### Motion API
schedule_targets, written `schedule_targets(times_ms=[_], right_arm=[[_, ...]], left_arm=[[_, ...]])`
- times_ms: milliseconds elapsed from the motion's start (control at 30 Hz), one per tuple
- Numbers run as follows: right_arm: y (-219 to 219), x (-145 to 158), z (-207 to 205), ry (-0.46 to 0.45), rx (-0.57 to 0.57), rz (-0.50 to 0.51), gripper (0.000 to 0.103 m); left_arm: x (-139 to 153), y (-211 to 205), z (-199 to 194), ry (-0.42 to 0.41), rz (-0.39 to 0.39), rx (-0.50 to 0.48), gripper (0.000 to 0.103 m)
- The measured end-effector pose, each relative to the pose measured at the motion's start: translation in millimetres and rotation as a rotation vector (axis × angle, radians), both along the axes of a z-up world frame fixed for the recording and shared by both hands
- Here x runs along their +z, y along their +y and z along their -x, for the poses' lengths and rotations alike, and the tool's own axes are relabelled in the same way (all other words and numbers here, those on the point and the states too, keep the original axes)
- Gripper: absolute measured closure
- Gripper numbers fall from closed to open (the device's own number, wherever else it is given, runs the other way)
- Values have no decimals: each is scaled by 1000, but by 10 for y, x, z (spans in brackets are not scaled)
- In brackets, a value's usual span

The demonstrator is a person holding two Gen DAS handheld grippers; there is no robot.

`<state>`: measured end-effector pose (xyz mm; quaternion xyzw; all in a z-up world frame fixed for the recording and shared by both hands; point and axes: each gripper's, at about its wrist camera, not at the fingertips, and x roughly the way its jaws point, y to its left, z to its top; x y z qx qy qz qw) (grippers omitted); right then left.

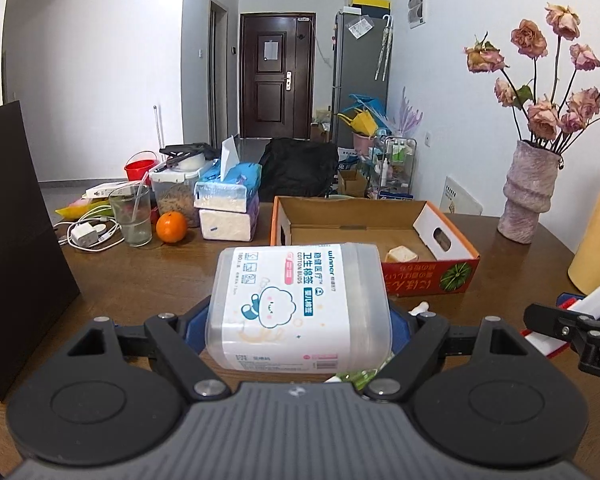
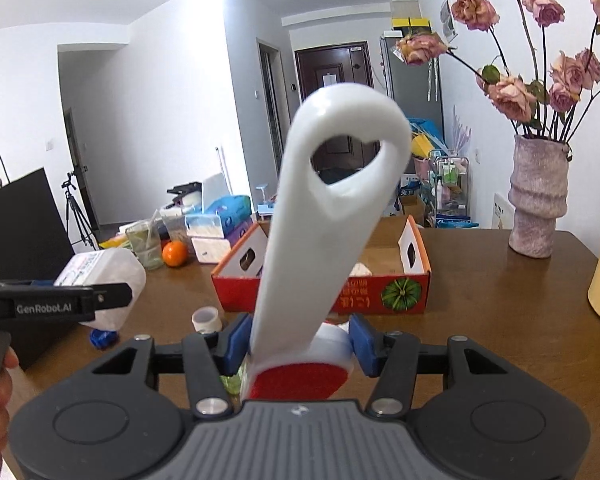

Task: Organize rigid objects
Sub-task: 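Carry the wipes pack in the left tool while the right tool carries the brush over the box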

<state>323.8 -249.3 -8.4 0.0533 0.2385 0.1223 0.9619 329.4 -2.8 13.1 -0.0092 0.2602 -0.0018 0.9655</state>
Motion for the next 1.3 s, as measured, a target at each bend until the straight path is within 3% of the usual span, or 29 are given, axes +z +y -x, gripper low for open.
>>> schedule_targets(times_ms=[600, 1300], right_arm=[[21, 434, -508, 3, -54, -63, 50], [44, 636, -1646, 45, -151, -87, 50]], left_arm=[[219, -118, -566, 27, -8, 39, 20], [298, -236, -1675, 72, -39, 126, 20]])
